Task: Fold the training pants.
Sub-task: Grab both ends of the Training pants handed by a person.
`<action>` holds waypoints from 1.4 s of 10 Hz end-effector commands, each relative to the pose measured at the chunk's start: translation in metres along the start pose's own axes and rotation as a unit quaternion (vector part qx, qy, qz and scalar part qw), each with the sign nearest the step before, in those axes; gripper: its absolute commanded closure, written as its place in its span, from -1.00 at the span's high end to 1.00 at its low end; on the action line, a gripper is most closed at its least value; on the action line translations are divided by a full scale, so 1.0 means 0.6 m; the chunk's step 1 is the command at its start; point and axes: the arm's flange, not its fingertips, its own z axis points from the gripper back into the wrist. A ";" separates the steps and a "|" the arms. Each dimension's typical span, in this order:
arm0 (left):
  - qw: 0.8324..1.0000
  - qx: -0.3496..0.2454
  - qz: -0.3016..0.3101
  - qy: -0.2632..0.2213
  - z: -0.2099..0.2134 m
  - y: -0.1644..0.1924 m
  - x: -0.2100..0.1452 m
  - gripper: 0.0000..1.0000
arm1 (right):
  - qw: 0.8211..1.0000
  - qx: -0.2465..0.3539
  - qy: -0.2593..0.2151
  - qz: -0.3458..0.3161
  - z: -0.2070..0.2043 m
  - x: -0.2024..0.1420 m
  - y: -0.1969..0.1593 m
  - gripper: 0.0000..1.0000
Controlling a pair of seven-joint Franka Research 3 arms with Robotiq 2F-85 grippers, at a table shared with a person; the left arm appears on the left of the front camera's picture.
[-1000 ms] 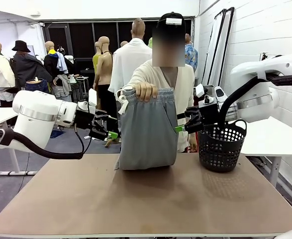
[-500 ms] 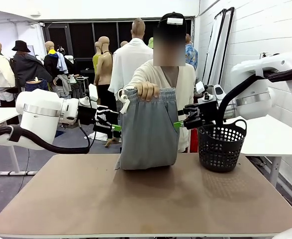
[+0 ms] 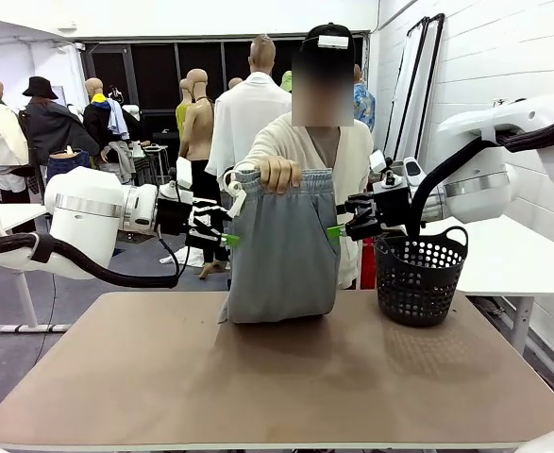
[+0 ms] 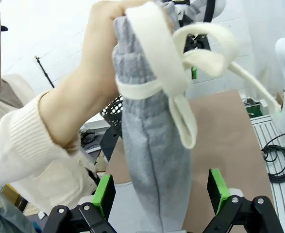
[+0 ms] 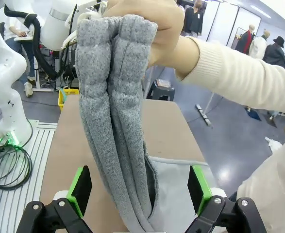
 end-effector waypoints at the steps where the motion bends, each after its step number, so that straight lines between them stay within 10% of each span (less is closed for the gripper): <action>1: 1.000 -0.007 0.012 -0.026 -0.001 0.010 -0.003 1.00 | 1.000 0.000 -0.024 0.003 -0.010 -0.001 -0.011 1.00; 14: 0.996 -0.010 0.036 -0.077 -0.033 0.030 0.020 1.00 | 0.996 0.044 -0.069 -0.021 -0.038 0.022 -0.005 1.00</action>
